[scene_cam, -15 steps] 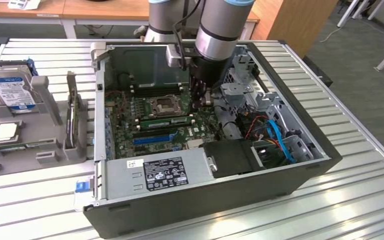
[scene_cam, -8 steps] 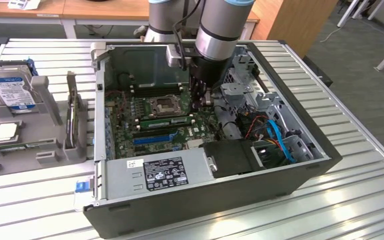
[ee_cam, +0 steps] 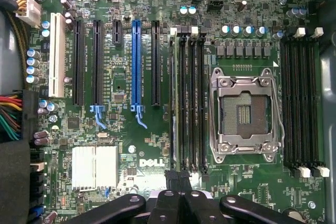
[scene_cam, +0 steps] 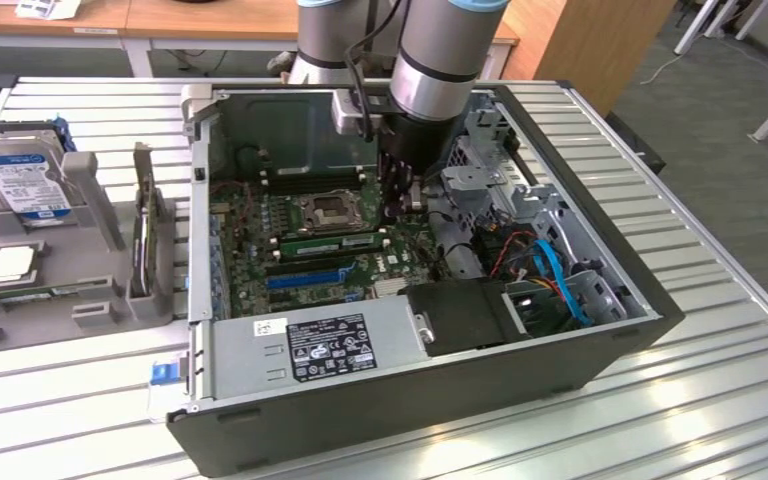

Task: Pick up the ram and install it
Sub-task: 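Press down the ram until it locks into place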

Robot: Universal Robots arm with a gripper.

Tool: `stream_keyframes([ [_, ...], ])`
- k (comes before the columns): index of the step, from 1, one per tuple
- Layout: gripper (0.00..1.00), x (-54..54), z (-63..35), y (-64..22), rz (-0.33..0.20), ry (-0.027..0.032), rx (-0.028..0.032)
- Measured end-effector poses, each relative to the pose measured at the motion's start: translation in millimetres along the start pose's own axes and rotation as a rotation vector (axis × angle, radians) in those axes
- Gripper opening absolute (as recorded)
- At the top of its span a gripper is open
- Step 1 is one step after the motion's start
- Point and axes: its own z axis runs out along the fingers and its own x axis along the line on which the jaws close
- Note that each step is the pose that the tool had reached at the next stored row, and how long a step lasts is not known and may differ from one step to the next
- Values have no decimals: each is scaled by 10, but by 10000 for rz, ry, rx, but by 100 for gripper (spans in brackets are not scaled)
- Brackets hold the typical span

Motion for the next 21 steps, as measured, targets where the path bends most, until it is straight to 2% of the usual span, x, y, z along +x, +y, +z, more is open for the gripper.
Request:
stream_keyframes([
  [11,10,0,0,1,-137,9,-5],
  [21,10,2,62,-4,-138,8,-5],
])
